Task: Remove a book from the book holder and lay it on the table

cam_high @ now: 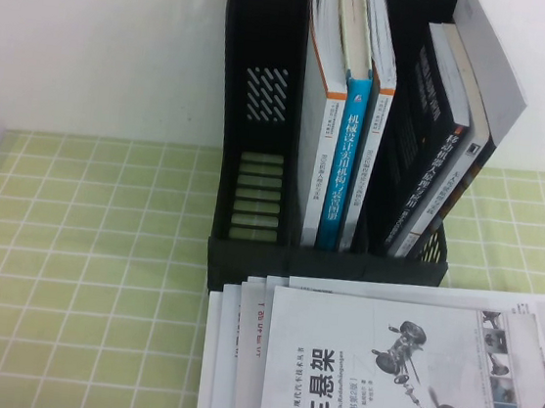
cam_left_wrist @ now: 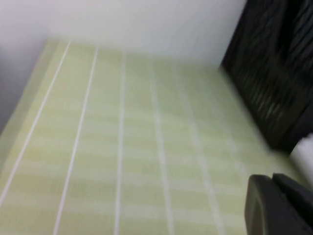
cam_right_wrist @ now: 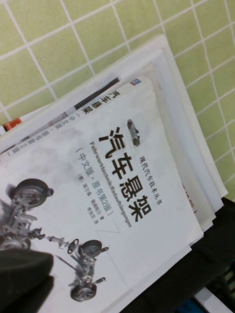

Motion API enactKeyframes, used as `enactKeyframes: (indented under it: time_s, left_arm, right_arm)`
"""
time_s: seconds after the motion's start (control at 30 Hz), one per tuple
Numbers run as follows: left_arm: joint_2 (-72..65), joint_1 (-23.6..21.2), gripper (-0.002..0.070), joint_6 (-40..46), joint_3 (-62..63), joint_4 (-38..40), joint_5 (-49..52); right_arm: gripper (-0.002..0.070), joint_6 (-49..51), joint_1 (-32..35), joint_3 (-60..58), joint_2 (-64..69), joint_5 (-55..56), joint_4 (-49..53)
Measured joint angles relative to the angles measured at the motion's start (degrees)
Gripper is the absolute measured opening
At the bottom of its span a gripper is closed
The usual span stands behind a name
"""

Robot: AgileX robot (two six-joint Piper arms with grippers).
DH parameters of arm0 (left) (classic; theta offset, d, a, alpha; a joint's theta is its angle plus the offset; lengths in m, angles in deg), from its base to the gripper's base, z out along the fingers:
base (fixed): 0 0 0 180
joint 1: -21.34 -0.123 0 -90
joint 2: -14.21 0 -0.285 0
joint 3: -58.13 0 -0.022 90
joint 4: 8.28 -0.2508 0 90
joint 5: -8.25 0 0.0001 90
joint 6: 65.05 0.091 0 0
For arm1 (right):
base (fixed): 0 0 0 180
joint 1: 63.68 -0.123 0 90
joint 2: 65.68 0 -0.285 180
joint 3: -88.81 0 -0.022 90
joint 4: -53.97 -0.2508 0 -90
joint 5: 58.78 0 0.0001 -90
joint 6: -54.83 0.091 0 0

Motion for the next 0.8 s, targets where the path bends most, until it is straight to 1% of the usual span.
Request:
enactKeyframes:
  time_s: [0.03,0.1,0.3,0.43,0.67,0.73,0.8]
  left_arm:
    - [0.14,-1.27,-0.0003,0.00,0.00,0.16,2.81]
    - [0.26,-1.78,-0.0003,-0.50,-0.12,0.59,7.87]
    - [0.26,-0.09,-0.0003,-1.24,-0.12,-0.99,8.41]
    - [0.26,-0.09,-0.0003,-1.27,-0.12,-3.45,8.20]
    - [0.26,-0.09,-0.0003,-1.40,-0.12,-4.01,8.20]
    - [0.26,-0.09,-0.0003,-1.40,-0.12,-4.01,8.20]
    - [0.26,-0.09,-0.0003,-1.40,-0.12,-4.01,8.20]
  right_arm:
    - [-0.0001,0.00,0.00,0.00,0.00,0.00,0.00]
    - [-0.0001,0.00,0.00,0.00,0.00,0.00,0.00]
    - [-0.0001,0.03,0.00,0.00,0.00,0.00,0.00]
    - [-0.0001,0.03,0.04,0.00,0.00,0.00,0.00]
    - [-0.0001,0.12,0.04,0.00,0.00,0.00,0.00]
    - [-0.0001,0.12,0.46,0.00,-0.89,0.00,0.00]
    - [-0.0001,0.12,2.84,0.00,-2.86,0.42,-0.44]
